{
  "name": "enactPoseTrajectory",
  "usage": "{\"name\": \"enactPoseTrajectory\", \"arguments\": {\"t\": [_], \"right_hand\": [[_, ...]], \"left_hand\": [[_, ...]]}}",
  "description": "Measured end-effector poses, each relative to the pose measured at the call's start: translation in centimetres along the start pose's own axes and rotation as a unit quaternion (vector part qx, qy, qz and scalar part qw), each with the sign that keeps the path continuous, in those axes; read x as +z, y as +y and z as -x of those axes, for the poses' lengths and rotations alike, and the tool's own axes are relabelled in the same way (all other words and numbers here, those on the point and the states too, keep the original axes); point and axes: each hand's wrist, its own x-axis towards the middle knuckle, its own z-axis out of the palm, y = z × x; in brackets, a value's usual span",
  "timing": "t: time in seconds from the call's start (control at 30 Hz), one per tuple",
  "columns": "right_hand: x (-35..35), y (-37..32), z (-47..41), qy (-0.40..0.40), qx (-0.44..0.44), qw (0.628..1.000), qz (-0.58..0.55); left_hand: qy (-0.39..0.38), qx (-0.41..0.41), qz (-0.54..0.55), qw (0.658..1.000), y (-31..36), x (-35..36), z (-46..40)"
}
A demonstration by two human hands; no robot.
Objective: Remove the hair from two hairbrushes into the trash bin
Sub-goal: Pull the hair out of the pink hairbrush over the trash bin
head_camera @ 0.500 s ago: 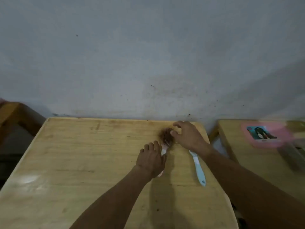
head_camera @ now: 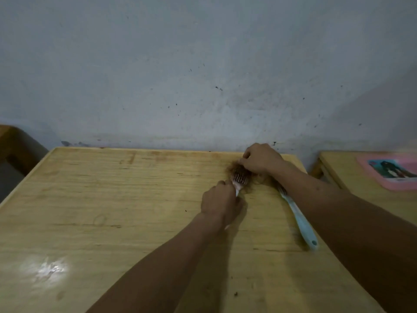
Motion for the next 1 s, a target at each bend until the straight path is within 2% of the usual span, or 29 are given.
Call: {"name": "enactPoseTrajectory", "arguments": {"t": [0.33, 0.57, 0.7, 0.77, 0.9, 1.0], "right_hand": [[0.5, -1.6, 2.4, 0.116, -0.038, 0.986, -0.117], [-1.2, -8.2, 8.0, 0.115, -0.095, 0.967, -0.207], [-1.8, -13.4, 12.0, 0.06, -0.149, 0.954, -0.253], [-1.3, -16.2, 14.0, 0.018, -0.182, 0.946, -0.268], [1.4, -21.7, 17.1, -0.047, -0.243, 0.933, -0.262], [4.1, -25.4, 19.0, -0.08, -0.272, 0.925, -0.253]], "left_hand": [[0.133, -0.008, 0.128, 0.983, -2.0, 0.2, 2.3], [0.173, -0.031, 0.227, 0.958, -5.2, -4.5, 9.6], [0.158, -0.082, 0.352, 0.919, -8.1, -7.9, 15.2], [0.173, -0.116, 0.385, 0.899, -10.0, -8.9, 18.0], [0.264, -0.186, 0.353, 0.878, -13.4, -10.2, 23.6], [0.296, -0.252, 0.337, 0.858, -15.4, -10.9, 27.7]]}}
